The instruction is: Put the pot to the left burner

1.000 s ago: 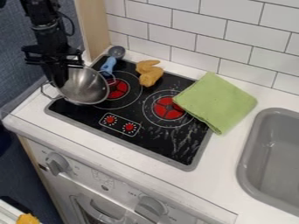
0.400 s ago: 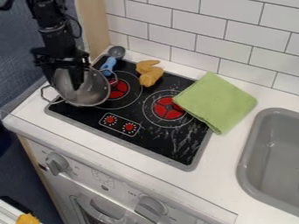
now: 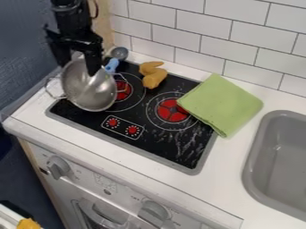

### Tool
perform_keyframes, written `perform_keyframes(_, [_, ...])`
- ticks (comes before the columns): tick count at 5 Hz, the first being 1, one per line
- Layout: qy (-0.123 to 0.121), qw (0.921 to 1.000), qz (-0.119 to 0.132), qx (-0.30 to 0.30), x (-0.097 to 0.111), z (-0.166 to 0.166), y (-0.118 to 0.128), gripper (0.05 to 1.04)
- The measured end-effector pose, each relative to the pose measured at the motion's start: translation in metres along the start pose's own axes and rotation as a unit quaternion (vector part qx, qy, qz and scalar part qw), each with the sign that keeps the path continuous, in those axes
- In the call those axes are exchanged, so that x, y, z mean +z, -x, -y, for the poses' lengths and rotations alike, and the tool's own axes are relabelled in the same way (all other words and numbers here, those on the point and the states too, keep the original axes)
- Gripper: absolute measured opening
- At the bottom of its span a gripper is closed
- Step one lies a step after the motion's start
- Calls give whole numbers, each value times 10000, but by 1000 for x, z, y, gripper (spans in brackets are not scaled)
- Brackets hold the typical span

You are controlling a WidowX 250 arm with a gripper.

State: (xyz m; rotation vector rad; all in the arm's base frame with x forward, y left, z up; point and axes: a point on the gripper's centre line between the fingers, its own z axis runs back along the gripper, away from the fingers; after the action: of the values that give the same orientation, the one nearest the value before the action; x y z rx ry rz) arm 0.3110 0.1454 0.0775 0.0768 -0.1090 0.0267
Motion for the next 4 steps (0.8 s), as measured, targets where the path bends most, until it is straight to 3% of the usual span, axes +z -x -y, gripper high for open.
perform_keyframes(1, [-21,9994,-20,-343,0,7,-3,1001])
perform_keyframes(2, [-77,9995,-55,-293,4,9,-6,1002])
perform_keyframes(4, [-313,9983,-471,-143,-6,9,-5,1001])
